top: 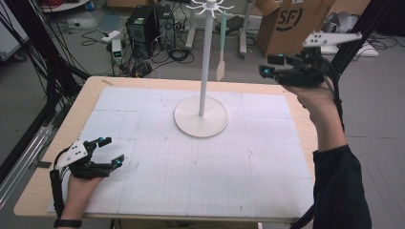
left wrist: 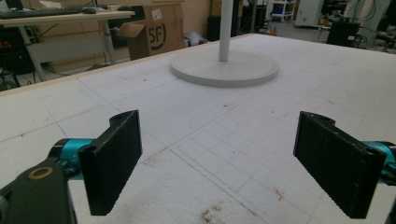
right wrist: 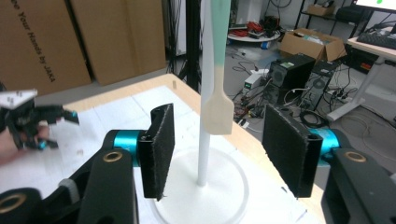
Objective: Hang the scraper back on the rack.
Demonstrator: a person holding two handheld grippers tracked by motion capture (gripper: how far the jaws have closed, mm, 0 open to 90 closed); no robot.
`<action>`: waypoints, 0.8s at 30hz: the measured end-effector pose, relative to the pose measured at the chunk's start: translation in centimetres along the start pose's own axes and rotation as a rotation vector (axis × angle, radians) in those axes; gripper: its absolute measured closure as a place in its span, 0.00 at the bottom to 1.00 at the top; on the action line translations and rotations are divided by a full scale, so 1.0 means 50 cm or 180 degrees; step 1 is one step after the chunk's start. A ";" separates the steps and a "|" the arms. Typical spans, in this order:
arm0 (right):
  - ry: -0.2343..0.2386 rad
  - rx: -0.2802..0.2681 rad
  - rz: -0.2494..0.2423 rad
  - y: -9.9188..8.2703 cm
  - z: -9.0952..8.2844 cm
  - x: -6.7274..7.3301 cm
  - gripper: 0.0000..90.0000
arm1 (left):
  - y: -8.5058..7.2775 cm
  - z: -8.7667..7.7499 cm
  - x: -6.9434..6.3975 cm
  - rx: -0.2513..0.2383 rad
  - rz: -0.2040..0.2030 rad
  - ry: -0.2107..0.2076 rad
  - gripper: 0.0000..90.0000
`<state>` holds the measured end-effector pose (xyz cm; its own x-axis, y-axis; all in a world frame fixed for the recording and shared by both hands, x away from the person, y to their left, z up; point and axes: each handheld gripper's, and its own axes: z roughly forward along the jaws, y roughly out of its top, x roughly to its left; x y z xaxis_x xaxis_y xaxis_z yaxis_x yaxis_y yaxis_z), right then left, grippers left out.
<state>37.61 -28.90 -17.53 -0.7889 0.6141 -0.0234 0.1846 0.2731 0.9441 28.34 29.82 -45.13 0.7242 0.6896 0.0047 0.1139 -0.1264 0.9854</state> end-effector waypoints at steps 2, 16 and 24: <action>-0.0003 0.0009 -0.0018 -0.035 -0.005 0.004 0.44 | 0.000 0.000 0.001 0.0000 -0.0012 -0.0003 0.18; -0.0234 0.0067 0.0023 -0.339 -0.035 0.046 0.27 | 0.000 0.000 0.001 -0.0004 -0.0005 -0.0005 0.18; -0.0418 -0.0084 0.0238 -0.462 -0.055 0.076 0.24 | 0.000 0.000 0.001 -0.0001 -0.0004 0.0008 0.18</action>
<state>28.75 -34.91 -38.52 -0.6896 0.7241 0.0062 0.2232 0.2045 0.9531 28.35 29.86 -45.13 0.7223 0.6915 0.0038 0.1146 -0.1252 0.9855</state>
